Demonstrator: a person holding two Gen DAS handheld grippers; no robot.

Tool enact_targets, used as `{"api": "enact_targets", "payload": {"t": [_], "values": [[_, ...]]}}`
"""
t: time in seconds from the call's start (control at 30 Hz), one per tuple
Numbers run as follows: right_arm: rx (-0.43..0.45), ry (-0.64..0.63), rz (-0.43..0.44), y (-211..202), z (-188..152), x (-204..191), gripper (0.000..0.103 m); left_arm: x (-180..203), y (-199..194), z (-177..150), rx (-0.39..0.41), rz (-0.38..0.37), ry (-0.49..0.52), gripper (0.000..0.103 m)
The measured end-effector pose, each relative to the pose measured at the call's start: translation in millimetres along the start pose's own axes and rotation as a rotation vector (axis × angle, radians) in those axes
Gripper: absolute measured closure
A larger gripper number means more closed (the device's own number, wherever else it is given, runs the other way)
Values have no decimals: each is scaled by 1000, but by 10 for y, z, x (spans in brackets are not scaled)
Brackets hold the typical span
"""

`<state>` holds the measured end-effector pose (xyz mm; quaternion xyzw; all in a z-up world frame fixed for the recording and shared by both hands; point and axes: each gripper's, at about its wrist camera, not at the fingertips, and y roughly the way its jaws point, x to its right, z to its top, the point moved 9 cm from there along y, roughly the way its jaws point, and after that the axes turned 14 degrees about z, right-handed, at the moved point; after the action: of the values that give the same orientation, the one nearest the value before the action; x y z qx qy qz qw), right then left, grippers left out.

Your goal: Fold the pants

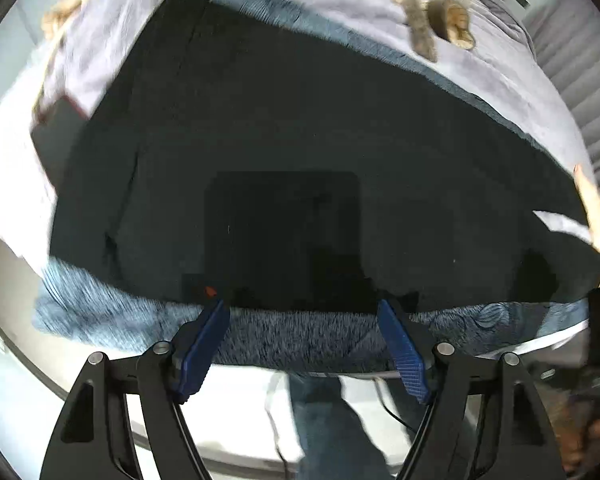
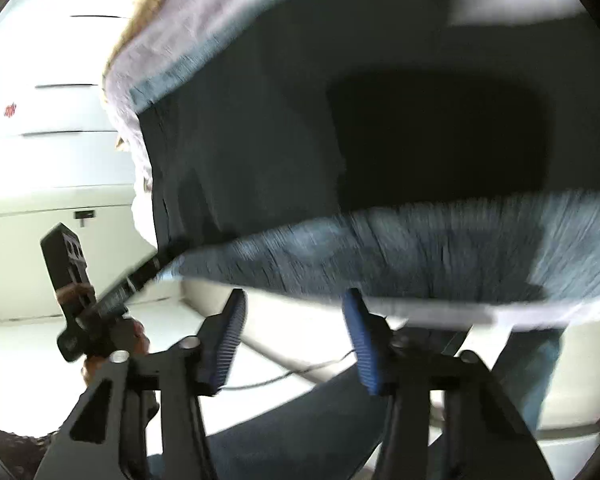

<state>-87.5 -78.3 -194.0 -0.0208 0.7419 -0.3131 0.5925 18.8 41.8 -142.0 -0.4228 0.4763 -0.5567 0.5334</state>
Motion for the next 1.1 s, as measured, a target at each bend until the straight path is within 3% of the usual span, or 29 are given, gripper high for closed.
{"api": "enact_targets", "payload": {"t": [0.13,0.3,0.43,0.6,0.63,0.67,0.7,0.77,0.87,0.97,1.1], "values": [[72,48,30,-31,2,228,51,-72,20,-106,-23,-49,-58,24],[179,54,129,-186,210,115,51,-192,1,-192,-39,-120,-137,24],[164,46,162,-210,205,61,51,-274,-30,-239,-51,-176,-204,24],[141,119,180,-43,212,280,52,-468,-4,-366,-61,-200,-282,24],[155,141,208,-51,236,273,58,-491,50,-353,-68,-199,-302,24],[174,154,236,-68,272,215,84,-510,87,-358,-74,-201,-318,24],[198,159,260,-118,317,144,94,-550,127,-393,-82,-210,-345,24],[242,160,359,-257,389,-85,95,-566,169,-420,-95,-262,-401,24],[249,122,420,-382,462,-400,95,-518,128,-308,-68,-372,-480,24],[227,83,414,-423,518,-581,95,-579,48,-129,-6,-401,-536,24],[196,87,381,-411,522,-555,95,-790,71,-74,3,-386,-619,24]]}}
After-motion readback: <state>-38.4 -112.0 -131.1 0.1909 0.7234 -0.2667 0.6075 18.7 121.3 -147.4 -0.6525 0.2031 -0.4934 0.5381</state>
